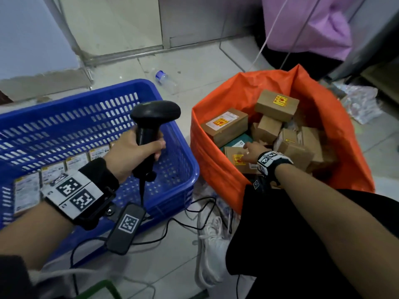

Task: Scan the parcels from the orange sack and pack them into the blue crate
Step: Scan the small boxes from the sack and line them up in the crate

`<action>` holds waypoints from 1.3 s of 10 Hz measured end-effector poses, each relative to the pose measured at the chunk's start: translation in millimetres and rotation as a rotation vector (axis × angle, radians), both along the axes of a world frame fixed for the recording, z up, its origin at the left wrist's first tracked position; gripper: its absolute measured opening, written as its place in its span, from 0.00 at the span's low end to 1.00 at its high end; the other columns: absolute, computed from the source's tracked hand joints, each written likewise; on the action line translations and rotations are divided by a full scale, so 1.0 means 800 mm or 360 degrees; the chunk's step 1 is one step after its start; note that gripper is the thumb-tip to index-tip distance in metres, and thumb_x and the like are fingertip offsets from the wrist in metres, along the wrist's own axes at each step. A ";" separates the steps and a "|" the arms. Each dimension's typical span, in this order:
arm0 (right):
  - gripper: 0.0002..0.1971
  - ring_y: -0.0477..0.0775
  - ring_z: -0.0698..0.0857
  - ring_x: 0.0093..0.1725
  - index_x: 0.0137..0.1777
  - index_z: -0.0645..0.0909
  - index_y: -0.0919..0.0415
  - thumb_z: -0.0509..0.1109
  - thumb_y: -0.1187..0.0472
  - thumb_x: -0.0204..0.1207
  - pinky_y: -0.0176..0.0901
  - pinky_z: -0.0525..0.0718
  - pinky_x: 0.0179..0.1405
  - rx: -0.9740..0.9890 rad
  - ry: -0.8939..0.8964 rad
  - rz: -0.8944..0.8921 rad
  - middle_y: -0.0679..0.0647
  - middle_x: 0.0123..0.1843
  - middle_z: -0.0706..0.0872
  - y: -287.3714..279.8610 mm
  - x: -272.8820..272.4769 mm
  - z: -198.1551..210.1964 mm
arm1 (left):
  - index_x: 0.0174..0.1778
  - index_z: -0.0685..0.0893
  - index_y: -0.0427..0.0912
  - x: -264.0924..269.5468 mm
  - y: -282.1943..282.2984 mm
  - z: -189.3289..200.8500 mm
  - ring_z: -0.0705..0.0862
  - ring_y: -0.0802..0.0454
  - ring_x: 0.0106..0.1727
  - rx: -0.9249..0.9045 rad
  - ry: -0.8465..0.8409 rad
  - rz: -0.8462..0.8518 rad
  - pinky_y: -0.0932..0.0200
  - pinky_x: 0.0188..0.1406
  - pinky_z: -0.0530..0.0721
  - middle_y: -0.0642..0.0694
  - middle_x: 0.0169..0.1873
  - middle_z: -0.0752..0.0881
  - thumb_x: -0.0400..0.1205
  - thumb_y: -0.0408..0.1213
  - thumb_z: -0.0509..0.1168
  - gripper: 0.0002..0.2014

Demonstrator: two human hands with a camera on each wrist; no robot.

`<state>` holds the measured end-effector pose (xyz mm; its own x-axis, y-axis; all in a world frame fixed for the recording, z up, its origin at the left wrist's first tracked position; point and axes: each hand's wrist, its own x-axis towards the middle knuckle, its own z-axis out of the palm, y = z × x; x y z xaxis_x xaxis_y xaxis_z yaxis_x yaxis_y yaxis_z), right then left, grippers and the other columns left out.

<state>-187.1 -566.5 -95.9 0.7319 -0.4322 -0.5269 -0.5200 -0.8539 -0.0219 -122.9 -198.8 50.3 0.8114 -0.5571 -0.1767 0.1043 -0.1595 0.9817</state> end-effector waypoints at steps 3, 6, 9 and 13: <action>0.37 0.70 0.66 0.75 0.72 0.70 0.56 0.73 0.38 0.67 0.71 0.62 0.74 -0.0719 -0.0120 -0.0362 0.65 0.75 0.70 -0.048 0.002 0.079 | 0.46 0.79 0.37 -0.004 -0.001 -0.007 0.78 0.52 0.28 0.0059 -0.0016 -0.0087 0.60 0.33 0.79 0.42 0.30 0.79 0.80 0.28 0.69 0.05; 0.18 0.72 0.77 0.71 0.67 0.79 0.74 0.67 0.65 0.81 0.57 0.75 0.67 -0.0444 0.0322 -0.0168 0.73 0.69 0.79 -0.069 -0.033 0.111 | 0.46 0.79 0.39 -0.012 0.013 0.011 0.78 0.52 0.29 -0.0033 0.0041 -0.0030 0.59 0.32 0.80 0.38 0.37 0.80 0.73 0.35 0.71 0.10; 0.33 0.60 0.81 0.50 0.60 0.74 0.59 0.84 0.45 0.61 0.48 0.78 0.47 -0.0054 -0.0302 -0.0196 0.58 0.54 0.82 -0.006 0.028 0.214 | 0.46 0.79 0.37 -0.016 0.057 0.037 0.77 0.56 0.26 -0.0083 -0.0036 0.0088 0.65 0.28 0.80 0.47 0.29 0.80 0.77 0.26 0.71 0.07; 0.33 0.52 0.84 0.49 0.67 0.75 0.58 0.82 0.44 0.66 0.47 0.85 0.37 0.1081 -0.0861 0.0133 0.53 0.54 0.83 0.229 0.116 0.231 | 0.45 0.79 0.39 -0.027 0.194 0.076 0.76 0.55 0.26 -0.0080 -0.0073 0.0332 0.64 0.28 0.78 0.47 0.25 0.78 0.72 0.32 0.71 0.10</action>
